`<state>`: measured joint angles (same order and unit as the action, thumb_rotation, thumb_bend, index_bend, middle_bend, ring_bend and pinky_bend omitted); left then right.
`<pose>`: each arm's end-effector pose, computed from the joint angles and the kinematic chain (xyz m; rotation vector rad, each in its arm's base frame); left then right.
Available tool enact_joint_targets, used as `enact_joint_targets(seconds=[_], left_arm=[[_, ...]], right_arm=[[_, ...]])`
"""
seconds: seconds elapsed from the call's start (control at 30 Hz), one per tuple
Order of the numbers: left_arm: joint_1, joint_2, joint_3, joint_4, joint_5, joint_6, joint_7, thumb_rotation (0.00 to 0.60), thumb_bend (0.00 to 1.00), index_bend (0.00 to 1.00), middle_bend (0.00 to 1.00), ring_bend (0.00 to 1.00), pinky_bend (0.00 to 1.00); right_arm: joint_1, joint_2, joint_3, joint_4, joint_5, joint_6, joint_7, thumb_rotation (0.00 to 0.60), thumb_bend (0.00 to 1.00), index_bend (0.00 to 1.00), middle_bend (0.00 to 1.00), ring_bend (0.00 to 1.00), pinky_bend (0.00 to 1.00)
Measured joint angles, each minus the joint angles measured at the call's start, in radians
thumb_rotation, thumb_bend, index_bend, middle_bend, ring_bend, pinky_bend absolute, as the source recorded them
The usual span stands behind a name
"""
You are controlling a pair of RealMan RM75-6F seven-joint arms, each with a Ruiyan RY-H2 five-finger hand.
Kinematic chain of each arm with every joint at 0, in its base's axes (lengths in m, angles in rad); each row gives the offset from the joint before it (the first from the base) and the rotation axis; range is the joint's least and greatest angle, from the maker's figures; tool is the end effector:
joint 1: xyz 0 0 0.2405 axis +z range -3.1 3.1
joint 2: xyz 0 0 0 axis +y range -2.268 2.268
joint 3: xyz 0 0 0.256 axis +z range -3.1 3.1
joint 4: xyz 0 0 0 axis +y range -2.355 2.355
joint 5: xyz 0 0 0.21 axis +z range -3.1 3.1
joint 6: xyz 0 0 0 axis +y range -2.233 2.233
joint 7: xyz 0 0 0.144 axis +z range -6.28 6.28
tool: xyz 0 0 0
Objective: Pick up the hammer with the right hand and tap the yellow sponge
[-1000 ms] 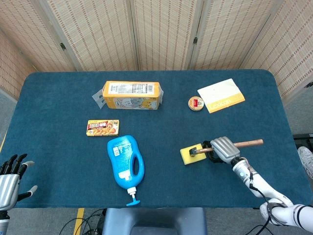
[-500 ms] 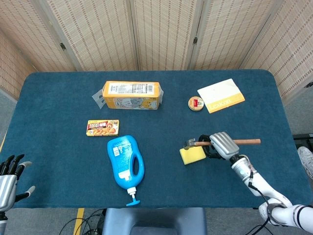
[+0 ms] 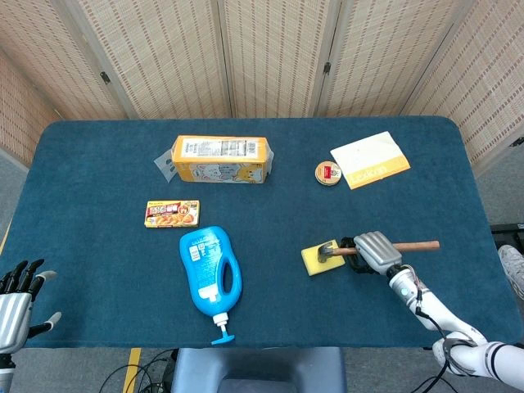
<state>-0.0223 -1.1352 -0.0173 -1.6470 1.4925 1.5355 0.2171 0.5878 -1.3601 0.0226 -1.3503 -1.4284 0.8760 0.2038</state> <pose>-0.3139 0.1542 0.1534 -1.3911 -0.8084 -0.7365 -0.2605 -0.3131 0.0286 1.8906 -1.1911 0.8208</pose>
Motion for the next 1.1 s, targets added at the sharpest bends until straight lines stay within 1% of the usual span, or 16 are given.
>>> enact_joint_targets(seconds=[0.2, 0.3, 0.5, 0.53, 0.6, 0.63, 0.7, 0.8, 0.87, 0.97, 1.03, 1.1], left_arm=[[-0.001, 0.002, -0.002, -0.002, 0.001, 0.002, 0.002, 0.6, 0.17, 0.29, 0.15, 0.1, 0.19], [-0.003, 0.0, -0.003, -0.003, 0.002, -0.002, 0.004, 0.6, 0.17, 0.29, 0.15, 0.1, 0.19], [-0.011, -0.005, -0.003, -0.007, 0.008, -0.009, 0.012, 0.6, 0.17, 0.29, 0.15, 0.1, 0.19], [-0.011, -0.005, -0.003, -0.007, 0.009, -0.01, 0.014, 0.6, 0.17, 0.29, 0.15, 0.1, 0.19], [-0.012, -0.005, -0.003, -0.009, 0.008, -0.011, 0.016, 0.6, 0.17, 0.29, 0.15, 0.1, 0.19], [-0.012, -0.005, -0.003, -0.01, 0.007, -0.011, 0.017, 0.6, 0.17, 0.29, 0.15, 0.1, 0.19], [-0.011, -0.005, -0.003, -0.011, 0.005, -0.012, 0.019, 0.6, 0.17, 0.29, 0.15, 0.1, 0.19], [-0.009, -0.004, -0.002, -0.011, 0.001, -0.012, 0.02, 0.6, 0.17, 0.29, 0.15, 0.1, 0.19], [-0.007, -0.004, -0.001, -0.01, -0.001, -0.012, 0.02, 0.6, 0.17, 0.29, 0.15, 0.1, 0.19], [-0.006, -0.004, -0.001, -0.008, -0.004, -0.011, 0.019, 0.6, 0.17, 0.29, 0.15, 0.1, 0.19], [-0.004, -0.003, -0.001, -0.006, -0.007, -0.011, 0.017, 0.6, 0.17, 0.29, 0.15, 0.1, 0.19], [-0.004, -0.003, -0.003, -0.004, -0.009, -0.011, 0.015, 0.6, 0.17, 0.29, 0.15, 0.1, 0.19]], right_arm=[[-0.005, 0.015, 0.036, -0.013, 0.001, 0.052, 0.035, 0.6, 0.67, 0.81, 0.85, 0.68, 0.78], [-0.003, 0.017, 0.055, -0.007, 0.012, 0.06, 0.044, 0.6, 0.67, 0.81, 0.85, 0.68, 0.78], [0.019, -0.031, 0.096, 0.069, 0.054, 0.046, 0.063, 0.6, 0.66, 0.81, 0.82, 0.68, 0.77], [0.027, -0.05, 0.104, 0.094, 0.063, 0.038, 0.066, 0.6, 0.65, 0.81, 0.81, 0.67, 0.76], [0.043, -0.088, 0.116, 0.144, 0.077, 0.02, 0.071, 0.6, 0.63, 0.8, 0.76, 0.63, 0.71], [0.051, -0.105, 0.121, 0.167, 0.082, 0.011, 0.073, 0.6, 0.62, 0.79, 0.71, 0.58, 0.66], [0.067, -0.14, 0.128, 0.214, 0.091, -0.009, 0.079, 0.6, 0.58, 0.69, 0.62, 0.48, 0.57], [0.096, -0.202, 0.138, 0.297, 0.101, -0.046, 0.096, 0.6, 0.48, 0.4, 0.4, 0.29, 0.43], [0.111, -0.23, 0.14, 0.338, 0.101, -0.064, 0.11, 0.6, 0.41, 0.24, 0.28, 0.2, 0.34], [0.128, -0.266, 0.144, 0.396, 0.099, -0.081, 0.143, 0.6, 0.32, 0.05, 0.15, 0.09, 0.26], [0.132, -0.275, 0.145, 0.414, 0.094, -0.082, 0.167, 0.6, 0.3, 0.01, 0.11, 0.06, 0.23], [0.13, -0.269, 0.144, 0.414, 0.089, -0.075, 0.176, 0.6, 0.28, 0.0, 0.09, 0.05, 0.22]])
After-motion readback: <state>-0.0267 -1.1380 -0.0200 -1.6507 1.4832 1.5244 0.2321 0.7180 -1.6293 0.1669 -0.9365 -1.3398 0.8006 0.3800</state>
